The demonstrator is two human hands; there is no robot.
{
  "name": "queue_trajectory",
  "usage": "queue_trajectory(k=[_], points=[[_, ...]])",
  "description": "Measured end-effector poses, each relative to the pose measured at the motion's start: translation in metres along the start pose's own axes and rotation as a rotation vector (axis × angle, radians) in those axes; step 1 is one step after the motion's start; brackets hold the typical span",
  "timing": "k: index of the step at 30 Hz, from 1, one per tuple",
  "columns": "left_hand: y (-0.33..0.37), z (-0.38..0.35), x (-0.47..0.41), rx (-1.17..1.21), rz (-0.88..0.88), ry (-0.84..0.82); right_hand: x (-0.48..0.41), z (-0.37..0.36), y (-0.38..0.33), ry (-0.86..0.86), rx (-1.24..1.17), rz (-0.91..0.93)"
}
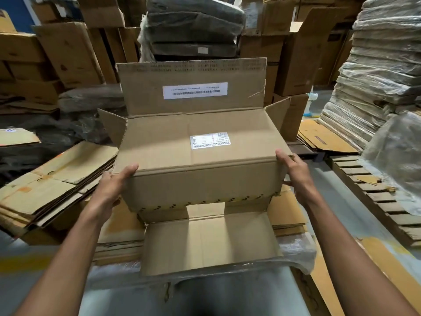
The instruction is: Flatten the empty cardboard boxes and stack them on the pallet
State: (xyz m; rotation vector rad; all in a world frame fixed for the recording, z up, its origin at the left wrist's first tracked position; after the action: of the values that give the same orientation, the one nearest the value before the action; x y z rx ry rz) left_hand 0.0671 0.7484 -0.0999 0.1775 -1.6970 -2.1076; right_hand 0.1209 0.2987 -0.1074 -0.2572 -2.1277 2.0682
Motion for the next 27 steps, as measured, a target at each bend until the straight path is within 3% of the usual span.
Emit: queue_trajectory(k=[7,16,27], points=[[-0.027,-0.011,0.019,0.232,-0.127,-0.096,0.021,0.004,0.037,-0.106,-0.101,0.033],[-0.086,-0.031,0.010,0.123,-0.033,-0.173,0.030,0.001,0.102,-0.141,-0.050,-0.103],[-0.058,-0.040,-0.005,0.213,-0.139,0.000,0.016,-0.015,0.084,-0.057,-0.089,0.013]])
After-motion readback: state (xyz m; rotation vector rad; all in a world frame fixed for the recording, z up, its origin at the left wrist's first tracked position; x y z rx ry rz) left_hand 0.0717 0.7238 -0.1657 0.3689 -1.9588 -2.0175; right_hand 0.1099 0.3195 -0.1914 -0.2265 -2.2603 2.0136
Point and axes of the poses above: each hand's wrist, its own x-axis away from the middle knuckle, its own z-axis out of the back of the hand, y = z × x, the point moved 1 cm from there along -x, towards the middle knuckle, and after that the axes turned 5 degrees about -x, right-handed, at the moved point
